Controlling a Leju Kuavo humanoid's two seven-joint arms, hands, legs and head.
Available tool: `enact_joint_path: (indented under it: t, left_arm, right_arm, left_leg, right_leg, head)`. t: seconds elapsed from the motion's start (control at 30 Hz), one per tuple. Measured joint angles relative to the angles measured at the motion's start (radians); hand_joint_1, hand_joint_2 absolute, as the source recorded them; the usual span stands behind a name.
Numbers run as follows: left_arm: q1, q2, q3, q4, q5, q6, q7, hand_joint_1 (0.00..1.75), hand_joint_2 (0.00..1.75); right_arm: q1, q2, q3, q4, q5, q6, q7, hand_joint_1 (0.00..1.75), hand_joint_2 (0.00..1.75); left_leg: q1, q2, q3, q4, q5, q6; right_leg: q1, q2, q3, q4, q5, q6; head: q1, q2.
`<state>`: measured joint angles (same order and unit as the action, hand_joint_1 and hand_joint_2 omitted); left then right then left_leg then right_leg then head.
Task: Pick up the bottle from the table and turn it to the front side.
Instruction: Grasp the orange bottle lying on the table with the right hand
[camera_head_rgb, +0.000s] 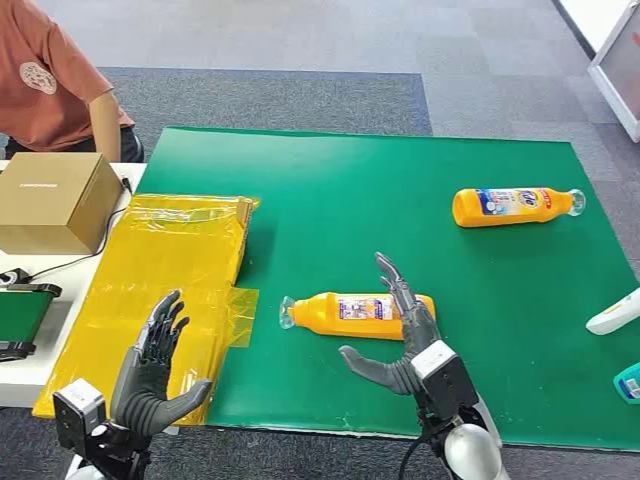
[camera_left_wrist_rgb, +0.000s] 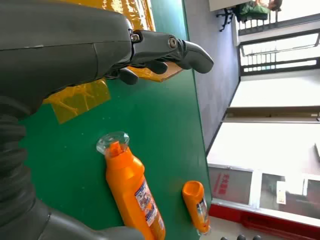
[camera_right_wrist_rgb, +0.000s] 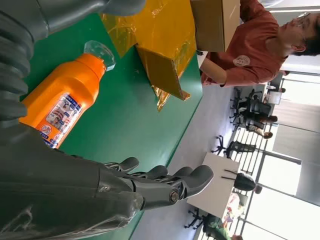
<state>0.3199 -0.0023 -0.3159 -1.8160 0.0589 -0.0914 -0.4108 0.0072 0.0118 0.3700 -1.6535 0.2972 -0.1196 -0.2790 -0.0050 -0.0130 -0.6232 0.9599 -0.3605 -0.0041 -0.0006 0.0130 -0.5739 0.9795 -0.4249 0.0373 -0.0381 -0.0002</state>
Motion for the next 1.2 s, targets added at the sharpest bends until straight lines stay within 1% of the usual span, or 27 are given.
enact_joint_path:
  t: [0.93, 1.1, 1.2]
  left_arm:
    - [0.022, -0.020, 0.046, -0.017, -0.009, 0.028, -0.002, 0.00, 1.75]
    - [0.026, -0.023, 0.054, -0.017, -0.045, 0.066, 0.007, 0.00, 1.75]
    - [0.033, -0.034, 0.075, -0.018, -0.036, 0.090, 0.011, 0.00, 1.75]
  right_arm:
    - [-0.003, 0.000, 0.002, 0.010, 0.038, -0.019, 0.018, 0.00, 1.75]
    - [-0.002, 0.000, 0.001, 0.010, 0.040, -0.023, 0.020, 0.00, 1.75]
    - [0.003, 0.000, -0.001, 0.010, 0.043, -0.030, 0.024, 0.00, 1.75]
  left_leg:
    - [0.000, 0.000, 0.000, 0.000, 0.000, 0.000]
    - [0.000, 0.000, 0.000, 0.000, 0.000, 0.000]
    - [0.000, 0.000, 0.000, 0.000, 0.000, 0.000]
  right_leg:
    - [0.000, 0.000, 0.000, 0.000, 0.000, 0.000]
    - [0.000, 0.000, 0.000, 0.000, 0.000, 0.000]
    - [0.000, 0.000, 0.000, 0.000, 0.000, 0.000]
  head:
    - [0.000, 0.000]
    - [0.000, 0.000]
    - [0.000, 0.000]
